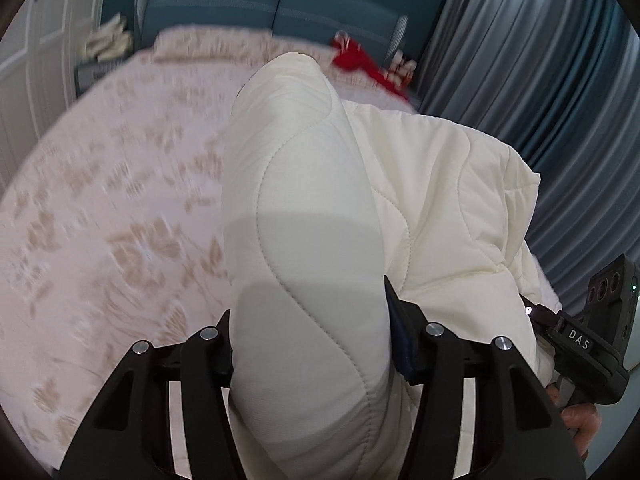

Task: Fold large clothes
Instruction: 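Lift the cream bundle with both grippers and roll it over once more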

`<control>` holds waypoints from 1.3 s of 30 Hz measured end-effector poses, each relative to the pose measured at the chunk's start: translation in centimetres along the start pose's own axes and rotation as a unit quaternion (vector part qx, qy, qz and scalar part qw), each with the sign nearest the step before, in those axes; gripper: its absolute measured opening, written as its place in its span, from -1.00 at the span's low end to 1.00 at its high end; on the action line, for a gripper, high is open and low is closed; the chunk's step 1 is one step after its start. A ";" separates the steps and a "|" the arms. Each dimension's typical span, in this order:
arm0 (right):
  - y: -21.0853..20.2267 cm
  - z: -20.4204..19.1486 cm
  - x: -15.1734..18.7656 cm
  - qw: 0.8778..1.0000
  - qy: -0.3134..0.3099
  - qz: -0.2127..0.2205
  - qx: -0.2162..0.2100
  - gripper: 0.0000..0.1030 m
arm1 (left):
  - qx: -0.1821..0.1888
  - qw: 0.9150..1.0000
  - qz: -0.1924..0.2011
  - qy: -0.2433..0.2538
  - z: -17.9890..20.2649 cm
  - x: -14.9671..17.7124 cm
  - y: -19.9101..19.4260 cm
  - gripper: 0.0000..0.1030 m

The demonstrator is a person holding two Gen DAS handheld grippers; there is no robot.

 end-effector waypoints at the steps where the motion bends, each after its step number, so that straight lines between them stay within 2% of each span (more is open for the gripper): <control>1: -0.3 -1.0 0.0 1.000 -0.006 0.006 -0.006 -0.52 | 0.001 1.000 0.016 0.001 -0.6 -0.6 -1.6 0.03; 6: -0.5 -7.7 -0.8 0.997 -0.053 0.035 -0.039 -0.52 | -0.002 0.997 0.077 0.005 -3.4 -2.8 -7.4 0.03; 11: 1.0 -13.1 -1.6 0.993 -0.093 0.041 -0.064 -0.52 | -0.005 0.993 0.120 -0.005 -7.0 -4.8 -11.0 0.03; 15: 3.7 -16.9 -1.9 0.989 -0.125 0.036 -0.076 -0.52 | -0.017 0.989 0.146 -0.010 -10.8 -5.8 -12.1 0.03; 18: 6.2 -19.0 -1.9 0.986 -0.142 0.027 -0.079 -0.52 | -0.021 0.988 0.149 -0.016 -13.3 -6.4 -11.6 0.03; 25: 13.9 -19.0 -1.7 0.987 -0.140 -0.002 -0.072 -0.52 | -0.045 0.988 0.146 -0.013 -18.9 -8.1 -6.8 0.02; 31: 22.3 -15.3 -1.1 0.991 -0.113 -0.047 -0.052 -0.52 | -0.049 0.993 0.098 -0.043 -22.9 -7.9 0.6 0.02; 39: 30.6 -8.4 1.7 0.989 -0.088 -0.115 0.002 -0.52 | -0.054 0.995 0.014 -0.079 -26.2 -4.6 10.7 0.02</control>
Point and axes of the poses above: each gripper's, at about its wrist camera, not at the fingertips, and y roughly the way its jaws point, z to its right, x to its underside, the point moved 1 cm from there along y, roughly the way its jaws point, and after that the axes turned 10 degrees about -x, right-handed, at the moved point
